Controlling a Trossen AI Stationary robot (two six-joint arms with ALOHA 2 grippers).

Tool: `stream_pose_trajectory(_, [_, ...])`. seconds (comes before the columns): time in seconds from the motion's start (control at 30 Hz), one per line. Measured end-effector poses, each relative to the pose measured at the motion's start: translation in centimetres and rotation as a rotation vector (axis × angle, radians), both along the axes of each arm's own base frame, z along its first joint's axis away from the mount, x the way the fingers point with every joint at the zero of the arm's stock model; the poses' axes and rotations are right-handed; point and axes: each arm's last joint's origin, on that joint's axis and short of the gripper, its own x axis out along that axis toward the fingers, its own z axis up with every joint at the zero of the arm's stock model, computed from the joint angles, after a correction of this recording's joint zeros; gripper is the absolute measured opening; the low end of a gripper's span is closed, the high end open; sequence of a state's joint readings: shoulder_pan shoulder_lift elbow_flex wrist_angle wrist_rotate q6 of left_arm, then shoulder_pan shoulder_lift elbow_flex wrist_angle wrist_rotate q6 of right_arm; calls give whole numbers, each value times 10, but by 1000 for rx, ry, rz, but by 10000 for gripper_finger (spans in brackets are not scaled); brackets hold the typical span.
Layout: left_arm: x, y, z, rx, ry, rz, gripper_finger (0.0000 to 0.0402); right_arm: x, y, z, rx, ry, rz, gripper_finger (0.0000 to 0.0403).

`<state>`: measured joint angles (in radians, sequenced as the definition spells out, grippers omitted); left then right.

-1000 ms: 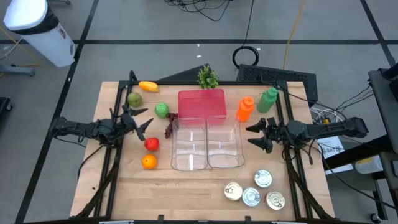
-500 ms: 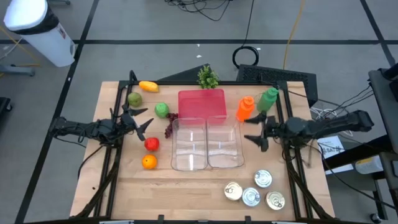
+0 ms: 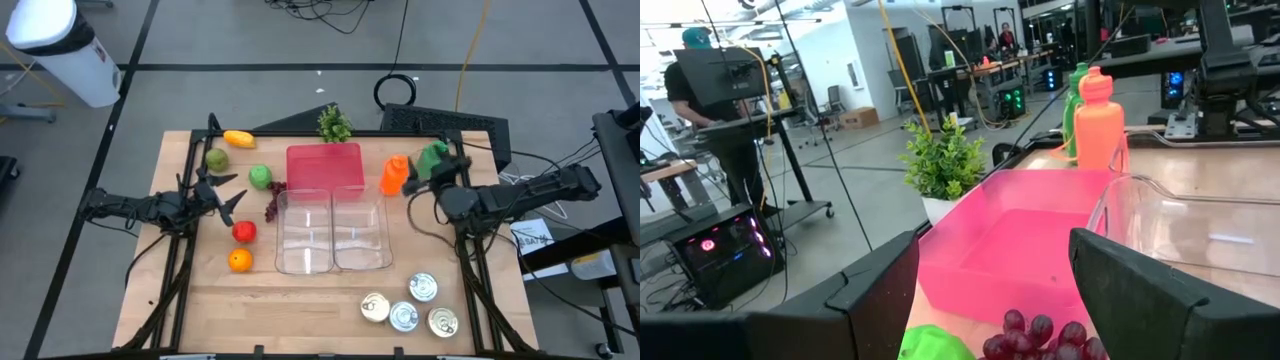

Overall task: Pick & Place Food Item
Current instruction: Put the green water bottle into the pink bin

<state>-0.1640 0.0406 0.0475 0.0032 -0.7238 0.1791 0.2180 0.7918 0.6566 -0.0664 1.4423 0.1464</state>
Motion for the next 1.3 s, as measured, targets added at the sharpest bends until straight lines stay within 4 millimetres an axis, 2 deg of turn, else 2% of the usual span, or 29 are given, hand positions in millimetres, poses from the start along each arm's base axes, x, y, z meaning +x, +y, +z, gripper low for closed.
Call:
stream_pose_trajectory(0.1, [0,0,-1,1,6,0,273,-3,-1,-4,-21,-11,-83,345])
stream_pose_trajectory(0.23, [0,0,-1,1,6,1,273,-7,-6,-1,-11,-35,-99,345])
stream_pose_trajectory(0.37, [0,0,0,0,2,1,273,-1,-16,5,78,-76,169,345])
stream_pose_trajectory(0.47, [0,0,0,0,2,1,273,3,-28,23,56,-135,272,345])
stream_pose_trajectory(0.6, [0,0,0,0,2,1,273,-8,-49,45,73,-95,95,345])
stream_pose_trajectory(0.8, [0,0,0,0,1,1,273,-35,-72,58,250,-56,-70,345])
stream_pose_trajectory(0.93, [0,0,0,0,1,1,273,-47,-79,49,386,-33,-119,345])
stream_pose_trajectory(1.03, [0,0,0,0,1,1,273,-49,-84,32,480,-5,-141,345])
stream_pose_trajectory(1.3, [0,0,0,0,0,1,273,-43,-90,-10,537,19,-167,345])
